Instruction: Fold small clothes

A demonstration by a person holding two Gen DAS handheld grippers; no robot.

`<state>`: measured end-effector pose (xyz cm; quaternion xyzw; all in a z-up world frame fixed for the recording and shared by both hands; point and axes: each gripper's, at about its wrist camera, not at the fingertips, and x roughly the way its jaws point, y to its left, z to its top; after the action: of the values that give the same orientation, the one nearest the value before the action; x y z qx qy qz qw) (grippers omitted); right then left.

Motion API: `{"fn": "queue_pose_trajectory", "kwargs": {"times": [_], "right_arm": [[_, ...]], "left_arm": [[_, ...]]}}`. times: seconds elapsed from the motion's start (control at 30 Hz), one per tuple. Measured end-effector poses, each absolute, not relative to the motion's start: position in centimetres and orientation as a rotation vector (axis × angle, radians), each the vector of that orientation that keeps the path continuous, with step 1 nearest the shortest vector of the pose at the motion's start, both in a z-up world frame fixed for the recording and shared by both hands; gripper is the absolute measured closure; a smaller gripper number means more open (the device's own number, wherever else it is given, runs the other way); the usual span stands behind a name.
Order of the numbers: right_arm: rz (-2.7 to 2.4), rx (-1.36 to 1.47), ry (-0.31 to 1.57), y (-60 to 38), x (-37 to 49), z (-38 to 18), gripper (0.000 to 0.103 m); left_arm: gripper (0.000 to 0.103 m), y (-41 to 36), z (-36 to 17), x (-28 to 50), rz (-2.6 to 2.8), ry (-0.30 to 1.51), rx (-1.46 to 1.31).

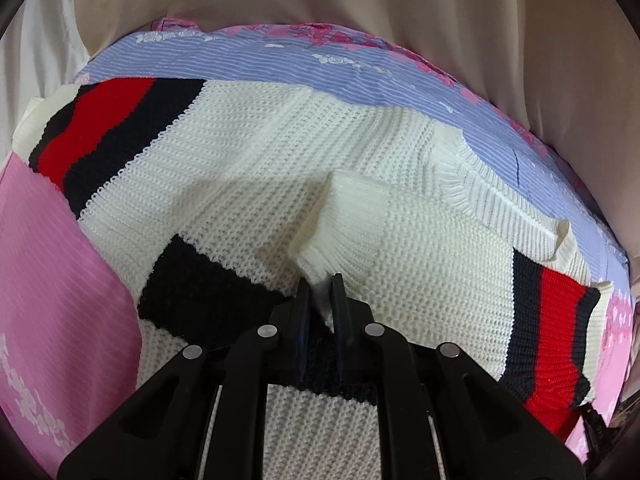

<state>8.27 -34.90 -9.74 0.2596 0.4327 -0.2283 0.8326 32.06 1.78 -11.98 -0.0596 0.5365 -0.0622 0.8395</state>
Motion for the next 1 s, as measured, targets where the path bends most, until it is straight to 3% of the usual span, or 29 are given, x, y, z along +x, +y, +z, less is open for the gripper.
{"fn": "queue_pose_trajectory", "kwargs": {"times": [0.13,0.23,0.4,0.43,0.7,0.8,0.93,1.0], "right_arm": [[-0.459,0.424,0.823,-31.0,6.5,-5.4,0.089],[-0.367,0.373,0.820,-29.4,8.5,-4.2,0.095],[-0.448,0.394,0.969,-33.5,11.3,-10.0,0.103],[-0.410,0.458,0.919,-34.8,10.4,-10.4,0.103],[-0.447,0.296,0.957,-32.2,11.6,-8.0,0.103],[-0.401,0.297,0.919,-30.0,10.2,-6.0,0.094],[-0.306,0.256,0.914,-25.7,7.0,-4.5,0.073],[-0.266,0.240,0.937,-23.0,5.8,-4.5,0.070]], "left_arm": [[0.092,2.2,-11.5,31.5,-0.146,1.131,-0.159],[0.092,1.9,-11.7,31.5,-0.144,1.134,-0.146],[0.090,1.8,-11.9,31.6,-0.135,1.136,-0.139],[0.089,2.0,-11.9,31.5,-0.138,1.139,-0.148],[0.083,10.6,-9.4,30.3,-0.079,1.050,-0.382],[0.070,17.1,-8.7,31.3,0.046,0.998,-0.456],[0.067,25.7,-9.8,34.3,0.216,0.980,-0.561],[0.066,28.8,-11.0,35.9,0.268,0.983,-0.627]]}}
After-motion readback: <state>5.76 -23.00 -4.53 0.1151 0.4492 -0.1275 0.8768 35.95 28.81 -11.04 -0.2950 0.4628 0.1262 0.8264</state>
